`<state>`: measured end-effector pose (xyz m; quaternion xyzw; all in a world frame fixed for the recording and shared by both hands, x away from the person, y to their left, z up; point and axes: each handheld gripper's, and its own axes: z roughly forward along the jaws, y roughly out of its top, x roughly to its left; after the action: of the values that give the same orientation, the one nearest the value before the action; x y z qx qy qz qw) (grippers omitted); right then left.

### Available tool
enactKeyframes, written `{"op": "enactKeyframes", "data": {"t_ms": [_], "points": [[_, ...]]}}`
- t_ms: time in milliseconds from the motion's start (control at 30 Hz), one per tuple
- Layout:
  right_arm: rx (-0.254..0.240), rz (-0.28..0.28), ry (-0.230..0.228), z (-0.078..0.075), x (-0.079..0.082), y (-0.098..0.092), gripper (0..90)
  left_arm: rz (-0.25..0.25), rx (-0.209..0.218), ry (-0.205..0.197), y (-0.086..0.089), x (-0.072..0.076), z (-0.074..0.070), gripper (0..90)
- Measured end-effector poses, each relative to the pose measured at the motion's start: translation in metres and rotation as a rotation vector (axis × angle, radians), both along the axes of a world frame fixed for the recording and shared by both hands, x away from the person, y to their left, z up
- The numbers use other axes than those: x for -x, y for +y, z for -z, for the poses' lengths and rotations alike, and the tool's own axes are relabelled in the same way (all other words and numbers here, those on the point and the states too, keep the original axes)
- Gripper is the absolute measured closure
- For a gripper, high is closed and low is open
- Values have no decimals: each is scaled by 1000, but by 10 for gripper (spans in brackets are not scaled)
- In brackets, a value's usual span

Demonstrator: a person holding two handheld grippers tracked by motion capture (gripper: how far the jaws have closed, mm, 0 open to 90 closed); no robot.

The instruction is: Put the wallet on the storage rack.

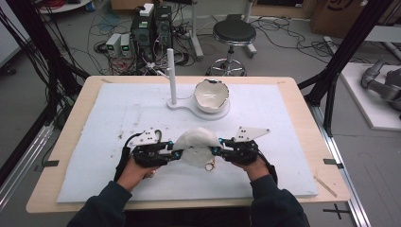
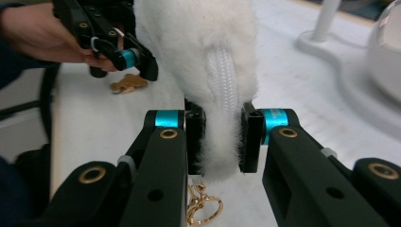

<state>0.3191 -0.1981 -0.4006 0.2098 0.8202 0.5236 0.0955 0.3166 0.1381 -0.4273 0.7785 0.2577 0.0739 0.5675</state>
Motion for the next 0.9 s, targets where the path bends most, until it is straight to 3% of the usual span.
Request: {"op": "enactKeyframes", "data": {"t_ms": [100,200,367,433,467,533,633,900], "points": [[18,43,-46,-6,0,-2,782,-62,4,-8,11,-1,-2,603],[53,81,-89,-15,-3,-3,781,-133,36,-8,28,-4,-6,552],[86,99,-136,-31,-14,-2,780,-223,80,-21,51,-6,-10,475],[102,99,-151,-41,-21,0,780,-233,84,-22,53,-7,-10,437],[105,100,-158,-46,-24,1,779,-277,78,-17,58,-8,-9,391],[121,99,-176,-56,-33,2,778,-311,81,-7,60,-9,-8,302],[139,102,-198,-71,-49,4,778,-328,84,-17,61,-10,-8,242],[207,111,-254,-108,-96,16,776,-339,86,-26,62,-11,-7,226]]}}
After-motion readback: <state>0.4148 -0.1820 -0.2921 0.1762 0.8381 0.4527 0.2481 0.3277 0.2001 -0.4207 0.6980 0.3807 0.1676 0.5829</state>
